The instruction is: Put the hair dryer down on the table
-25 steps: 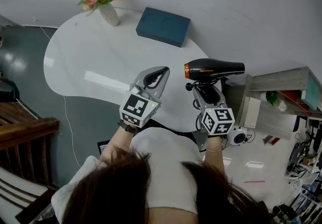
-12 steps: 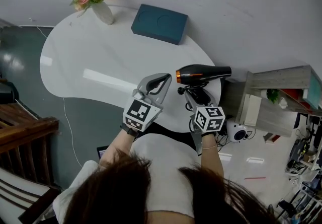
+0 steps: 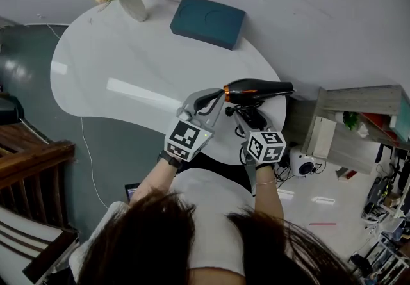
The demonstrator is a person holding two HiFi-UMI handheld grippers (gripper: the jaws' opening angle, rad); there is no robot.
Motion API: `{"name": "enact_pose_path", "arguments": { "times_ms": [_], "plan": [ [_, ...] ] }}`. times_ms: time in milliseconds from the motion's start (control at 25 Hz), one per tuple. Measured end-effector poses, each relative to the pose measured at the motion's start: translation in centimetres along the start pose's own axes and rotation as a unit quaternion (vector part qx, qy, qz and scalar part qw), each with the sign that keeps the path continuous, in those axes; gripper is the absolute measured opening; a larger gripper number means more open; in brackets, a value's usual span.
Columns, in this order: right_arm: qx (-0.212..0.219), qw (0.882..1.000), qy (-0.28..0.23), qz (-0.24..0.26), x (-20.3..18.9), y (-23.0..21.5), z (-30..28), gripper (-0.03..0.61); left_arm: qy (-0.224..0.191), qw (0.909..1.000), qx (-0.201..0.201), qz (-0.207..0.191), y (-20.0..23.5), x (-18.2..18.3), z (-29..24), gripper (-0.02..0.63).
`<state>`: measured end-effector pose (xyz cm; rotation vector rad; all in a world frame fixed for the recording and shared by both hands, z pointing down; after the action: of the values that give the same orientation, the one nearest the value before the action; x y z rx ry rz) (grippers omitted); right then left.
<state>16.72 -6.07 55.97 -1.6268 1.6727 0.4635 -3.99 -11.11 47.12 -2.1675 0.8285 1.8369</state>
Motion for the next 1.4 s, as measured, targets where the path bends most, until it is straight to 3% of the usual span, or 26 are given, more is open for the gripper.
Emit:
{"name": "enact_pose_path", "arguments": {
  "times_ms": [520, 1040, 1400],
  "plan": [
    [0.015, 0.999, 0.020, -0.021, -1.9, 1.3, -1.7, 0.247, 0.018, 0.9996, 0.011, 0.017, 0.4, -1.8, 0.9, 0.058],
    [-0.020, 0.998, 0.012, 0.058, -2.9, 1.9, -2.3, 0.247, 0.024, 0.9994, 0.004, 0.023, 0.1, -2.4, 1.3, 0.058],
    [-0.022, 0.998, 0.031, 0.043, -3.1, 1.8, -1.7, 0.274, 0.016, 0.9997, 0.001, 0.019, -0.3, -2.0, 1.6, 0.058]
  ]
}}
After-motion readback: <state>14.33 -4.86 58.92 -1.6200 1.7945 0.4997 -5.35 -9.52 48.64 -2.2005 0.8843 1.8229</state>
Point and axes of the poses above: the fingertips, and each gripper's own axes: z backward along the fingers, y to its left, x out of its top, the point moved 10 cm from there along z, backward along the fingers, and after that the axes turned 12 degrees about -x, right-handed, at the moved point
